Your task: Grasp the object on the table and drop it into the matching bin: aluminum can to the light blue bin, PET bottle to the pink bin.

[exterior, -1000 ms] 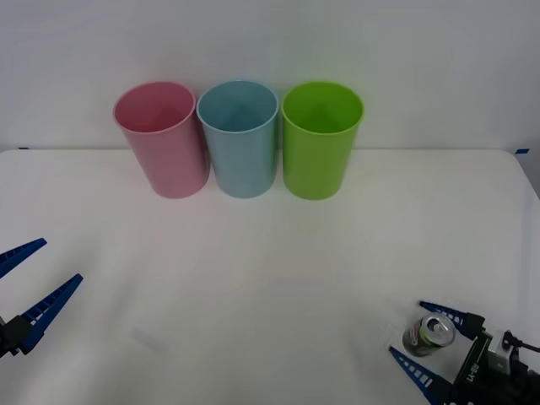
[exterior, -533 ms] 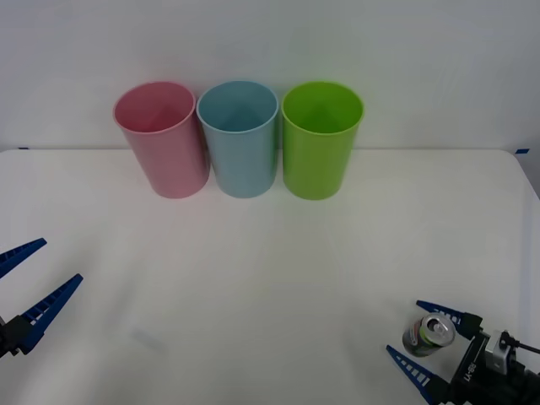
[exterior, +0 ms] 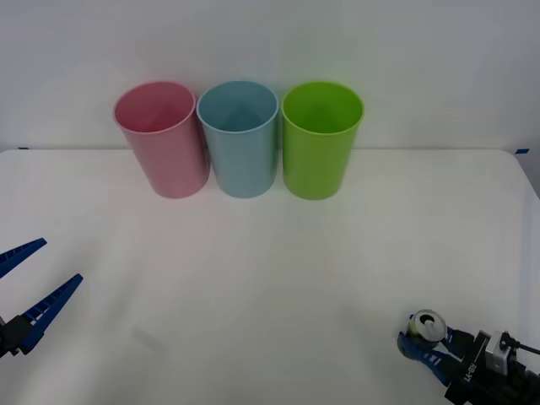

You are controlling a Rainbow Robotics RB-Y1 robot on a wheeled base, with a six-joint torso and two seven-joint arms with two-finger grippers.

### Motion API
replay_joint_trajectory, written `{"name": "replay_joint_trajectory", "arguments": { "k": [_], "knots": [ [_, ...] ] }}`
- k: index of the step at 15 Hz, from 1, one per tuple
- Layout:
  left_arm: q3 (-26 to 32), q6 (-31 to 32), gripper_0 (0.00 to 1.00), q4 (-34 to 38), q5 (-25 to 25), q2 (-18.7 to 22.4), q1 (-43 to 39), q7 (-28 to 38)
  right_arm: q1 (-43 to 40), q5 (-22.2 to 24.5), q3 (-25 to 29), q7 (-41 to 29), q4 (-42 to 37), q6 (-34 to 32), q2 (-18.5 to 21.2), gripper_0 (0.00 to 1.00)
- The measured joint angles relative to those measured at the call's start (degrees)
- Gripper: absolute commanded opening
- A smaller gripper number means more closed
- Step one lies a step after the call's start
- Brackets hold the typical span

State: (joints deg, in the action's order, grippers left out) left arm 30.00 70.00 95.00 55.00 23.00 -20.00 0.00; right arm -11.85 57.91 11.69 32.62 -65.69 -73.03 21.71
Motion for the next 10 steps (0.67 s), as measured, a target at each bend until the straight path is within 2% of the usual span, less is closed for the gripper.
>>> {"name": "replay_joint_trajectory", "arguments": {
  "k": [5,10],
  "knots": [
    [0.0,0.0,1.00,0.0,0.0,0.0,0.0,0.0,0.0,-1.5,0.0,0.5,-0.6,-0.1,0.0,0.00],
    [0.0,0.0,1.00,0.0,0.0,0.0,0.0,0.0,0.7,-3.7,0.0,-1.3,-5.2,0.0,0.0,0.00]
  ]
}}
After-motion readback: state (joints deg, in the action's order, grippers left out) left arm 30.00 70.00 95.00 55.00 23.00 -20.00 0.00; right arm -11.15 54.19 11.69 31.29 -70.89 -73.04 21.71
